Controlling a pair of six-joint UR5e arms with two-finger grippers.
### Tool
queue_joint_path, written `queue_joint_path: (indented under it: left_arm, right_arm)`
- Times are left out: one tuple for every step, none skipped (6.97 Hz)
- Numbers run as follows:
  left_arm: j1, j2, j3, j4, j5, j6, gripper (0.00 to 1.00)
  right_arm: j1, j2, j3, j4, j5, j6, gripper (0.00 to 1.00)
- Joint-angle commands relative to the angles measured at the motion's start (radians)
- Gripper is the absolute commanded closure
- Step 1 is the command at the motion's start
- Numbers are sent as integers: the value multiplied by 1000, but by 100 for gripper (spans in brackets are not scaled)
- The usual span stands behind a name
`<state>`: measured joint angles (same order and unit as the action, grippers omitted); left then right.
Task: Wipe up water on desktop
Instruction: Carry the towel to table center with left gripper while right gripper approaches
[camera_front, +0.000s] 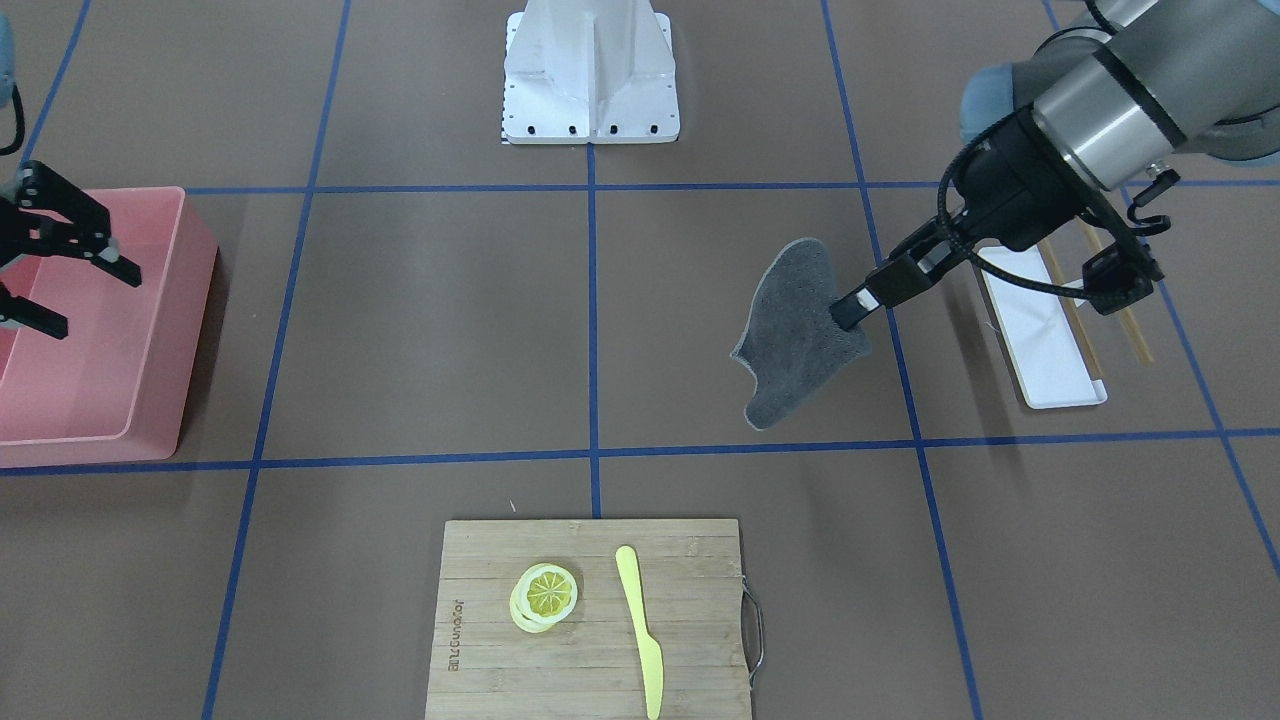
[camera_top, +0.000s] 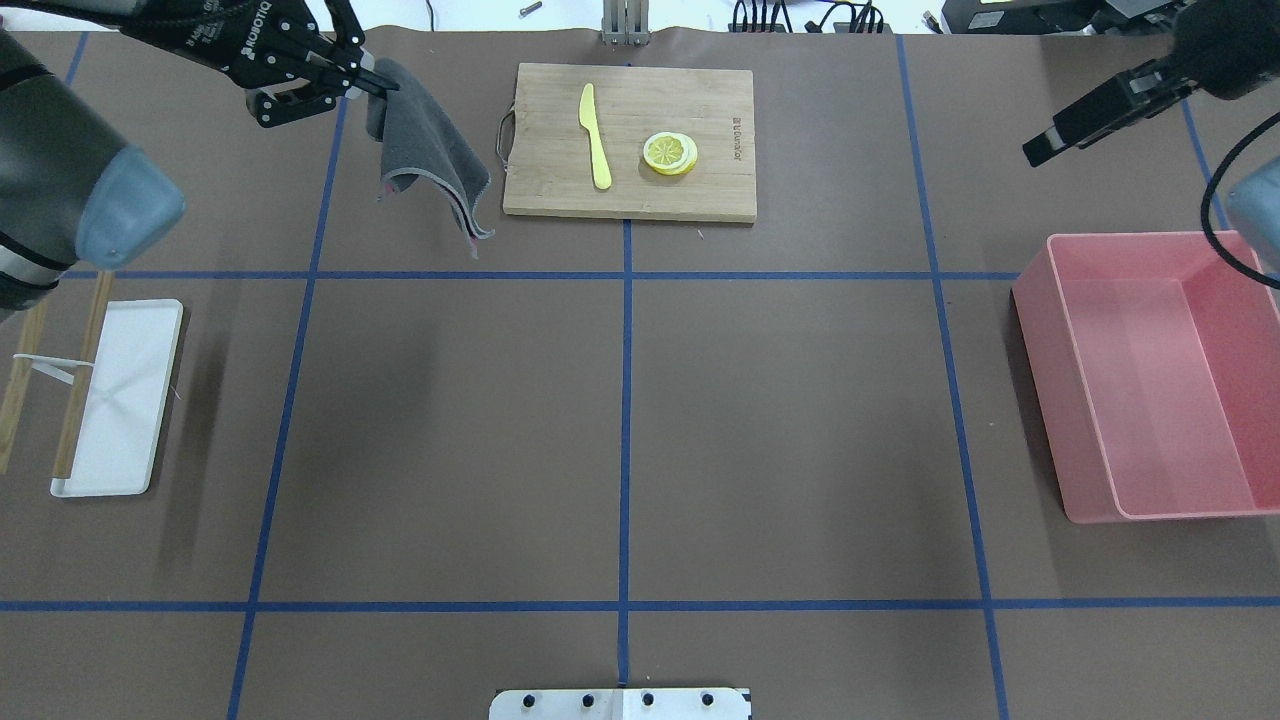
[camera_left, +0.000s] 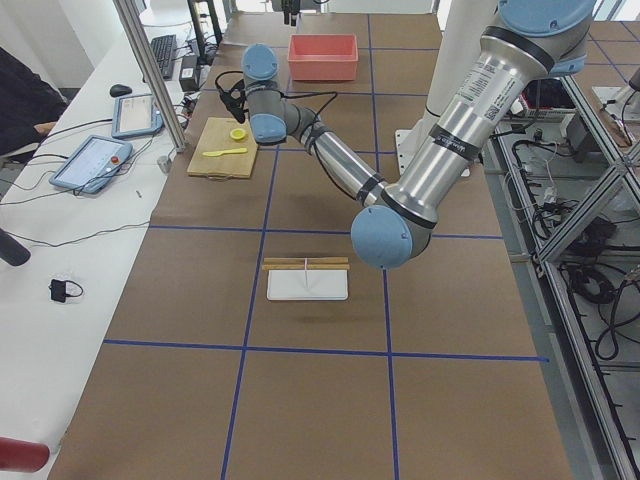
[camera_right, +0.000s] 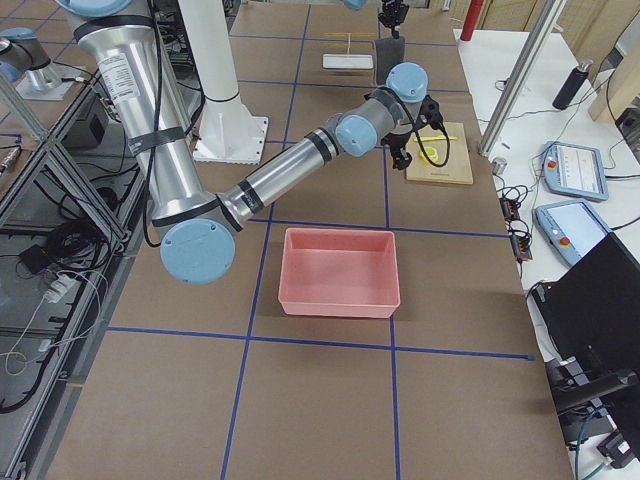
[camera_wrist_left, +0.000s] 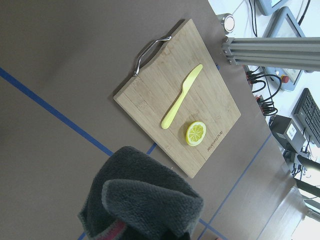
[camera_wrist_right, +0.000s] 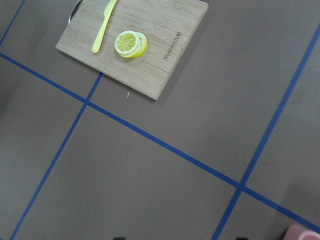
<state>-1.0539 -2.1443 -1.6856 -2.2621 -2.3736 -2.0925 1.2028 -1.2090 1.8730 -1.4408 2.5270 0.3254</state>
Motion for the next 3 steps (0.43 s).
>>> queue_joint_path:
  left_arm:
    - [43,-25,4,12,65,-34,100]
    - [46,-44,4,39,66,-62,100]
    - [49,-58,4,62,68,-67,100]
  right_arm:
    - [-183,101,11,147,-243,219,24]
    - [-307,92,15,295,-407,257,28]
    - [-398,83,14,416,-515,333,27]
